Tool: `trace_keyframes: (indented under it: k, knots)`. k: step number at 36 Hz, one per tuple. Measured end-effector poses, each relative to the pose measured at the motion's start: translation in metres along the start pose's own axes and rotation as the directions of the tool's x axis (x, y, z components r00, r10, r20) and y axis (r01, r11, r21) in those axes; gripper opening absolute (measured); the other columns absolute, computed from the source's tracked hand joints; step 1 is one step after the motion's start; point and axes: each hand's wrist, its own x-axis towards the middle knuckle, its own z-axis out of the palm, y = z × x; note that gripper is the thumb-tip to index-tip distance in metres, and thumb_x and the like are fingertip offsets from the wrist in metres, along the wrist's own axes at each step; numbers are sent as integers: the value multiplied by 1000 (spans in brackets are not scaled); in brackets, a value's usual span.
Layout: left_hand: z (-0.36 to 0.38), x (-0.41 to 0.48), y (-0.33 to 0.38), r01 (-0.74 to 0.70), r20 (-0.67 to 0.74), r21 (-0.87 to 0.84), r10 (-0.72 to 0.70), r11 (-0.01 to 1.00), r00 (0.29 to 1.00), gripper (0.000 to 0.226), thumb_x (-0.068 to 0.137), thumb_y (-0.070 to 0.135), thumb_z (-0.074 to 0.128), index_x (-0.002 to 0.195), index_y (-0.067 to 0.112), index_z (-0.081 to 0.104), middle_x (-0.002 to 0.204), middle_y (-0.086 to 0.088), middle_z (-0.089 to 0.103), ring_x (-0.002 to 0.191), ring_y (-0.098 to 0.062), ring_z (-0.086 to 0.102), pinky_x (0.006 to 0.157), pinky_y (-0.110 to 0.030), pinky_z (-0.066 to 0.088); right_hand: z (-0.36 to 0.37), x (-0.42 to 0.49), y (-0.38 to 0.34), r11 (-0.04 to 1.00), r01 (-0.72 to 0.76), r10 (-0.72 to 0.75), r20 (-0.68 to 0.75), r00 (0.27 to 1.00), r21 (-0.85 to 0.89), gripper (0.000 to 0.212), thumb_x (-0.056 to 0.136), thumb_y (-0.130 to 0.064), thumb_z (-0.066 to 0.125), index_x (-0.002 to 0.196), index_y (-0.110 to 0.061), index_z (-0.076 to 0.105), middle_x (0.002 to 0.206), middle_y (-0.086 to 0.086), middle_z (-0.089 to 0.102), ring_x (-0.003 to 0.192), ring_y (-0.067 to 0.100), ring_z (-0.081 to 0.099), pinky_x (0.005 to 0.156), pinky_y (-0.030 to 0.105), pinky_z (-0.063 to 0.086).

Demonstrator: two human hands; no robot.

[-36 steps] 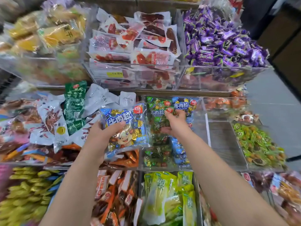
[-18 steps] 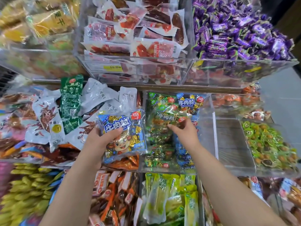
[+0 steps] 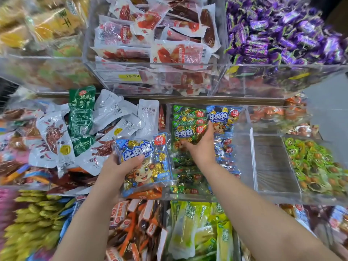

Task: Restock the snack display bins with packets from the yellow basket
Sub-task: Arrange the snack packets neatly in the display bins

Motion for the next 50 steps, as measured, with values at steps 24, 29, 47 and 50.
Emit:
trace_keyframes:
  k: [24, 29, 47, 50]
  knots:
    - [10, -1, 4, -14, -1, 34, 14, 999, 1000, 57, 48, 30, 88, 99, 28, 61, 98, -12, 75, 83, -30, 73, 62, -39, 59, -11, -2, 11, 989, 75, -65, 76, 995, -129, 124, 66, -46, 81, 149, -17, -6, 156, 13, 7, 142, 28, 12, 114, 37, 13]
    - [17, -6, 9, -47, 16, 172, 45, 984, 999, 59, 46, 37, 93, 91, 32, 56, 89, 8, 76, 86, -18, 73, 81, -42, 54, -29, -20, 4, 994, -26, 27, 7, 1000, -108, 99, 79, -45, 70, 150, -21, 6, 153, 6, 11, 141, 20, 14, 112, 34, 17]
    - [70, -7, -12, -103, 44, 368, 93, 924, 995, 26, 79, 52, 71, 86, 26, 68, 89, 6, 75, 90, -19, 69, 87, -44, 54, -115, -74, -38, 960, -83, 38, 170, 985, 267, 61, 71, -27, 81, 122, -34, 48, 91, -5, 55, 90, 21, 60, 86, 36, 49]
    - [64, -8, -13, -65, 26, 329, 60, 942, 998, 16, 83, 36, 72, 89, 21, 69, 90, -6, 76, 82, -22, 73, 83, -46, 57, -144, -57, -40, 988, -38, 50, -76, 996, 146, 85, 74, -24, 80, 141, -29, 27, 115, -7, 46, 103, 8, 49, 83, 26, 39]
